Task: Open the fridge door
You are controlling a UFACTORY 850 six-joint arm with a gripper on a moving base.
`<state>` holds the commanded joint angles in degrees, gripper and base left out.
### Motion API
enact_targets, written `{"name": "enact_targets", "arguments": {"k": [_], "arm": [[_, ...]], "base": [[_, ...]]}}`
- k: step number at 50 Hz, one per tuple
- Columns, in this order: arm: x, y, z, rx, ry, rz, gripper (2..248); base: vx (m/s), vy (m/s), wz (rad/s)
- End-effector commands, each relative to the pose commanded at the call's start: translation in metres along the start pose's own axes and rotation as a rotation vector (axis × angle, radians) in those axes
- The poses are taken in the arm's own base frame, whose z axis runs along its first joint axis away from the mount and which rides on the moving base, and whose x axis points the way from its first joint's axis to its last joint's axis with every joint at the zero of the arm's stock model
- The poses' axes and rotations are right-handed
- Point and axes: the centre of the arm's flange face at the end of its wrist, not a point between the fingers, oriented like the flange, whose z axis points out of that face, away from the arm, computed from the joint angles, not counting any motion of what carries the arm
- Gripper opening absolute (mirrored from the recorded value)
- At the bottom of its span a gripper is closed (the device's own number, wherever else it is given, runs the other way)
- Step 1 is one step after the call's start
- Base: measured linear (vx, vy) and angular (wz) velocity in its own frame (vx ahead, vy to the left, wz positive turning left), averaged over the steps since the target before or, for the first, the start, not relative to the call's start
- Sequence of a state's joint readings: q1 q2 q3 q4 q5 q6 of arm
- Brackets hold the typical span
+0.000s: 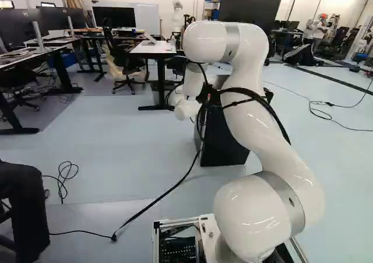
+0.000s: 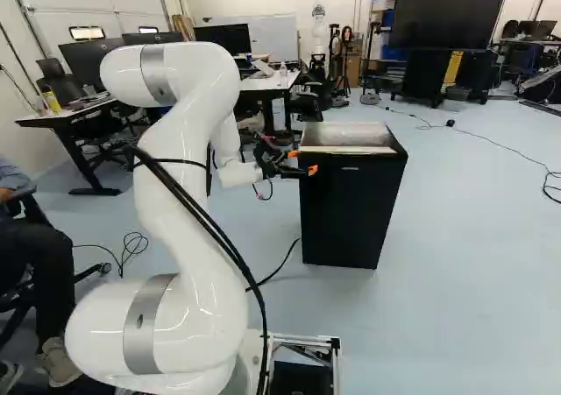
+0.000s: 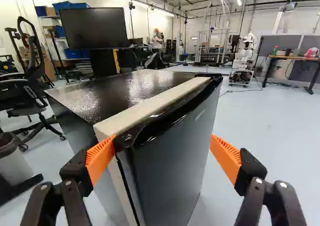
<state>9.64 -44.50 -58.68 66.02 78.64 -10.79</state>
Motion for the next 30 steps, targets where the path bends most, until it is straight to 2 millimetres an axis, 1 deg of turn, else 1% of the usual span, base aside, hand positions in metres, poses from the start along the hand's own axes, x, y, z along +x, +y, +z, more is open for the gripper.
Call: {"name": "enact_targets", "arguments": {"k": [7,15,21,30], "arm": [[0.000,0.002,0.003,-0.010,-0.001,0.001,247],[0.001,0.009,0.005,-0.033,-0.005,0.001,247],[0.002,0.018,0.006,-0.056,-0.011,-0.002,247],[0.003,0.037,0.003,-0.097,-0.026,-0.012,247]], "base": [[0.000,0.000,0.000],[0.000,0.000,0.000],[0.000,0.000,0.000],[-0.008,-0.003,-0.010]]}}
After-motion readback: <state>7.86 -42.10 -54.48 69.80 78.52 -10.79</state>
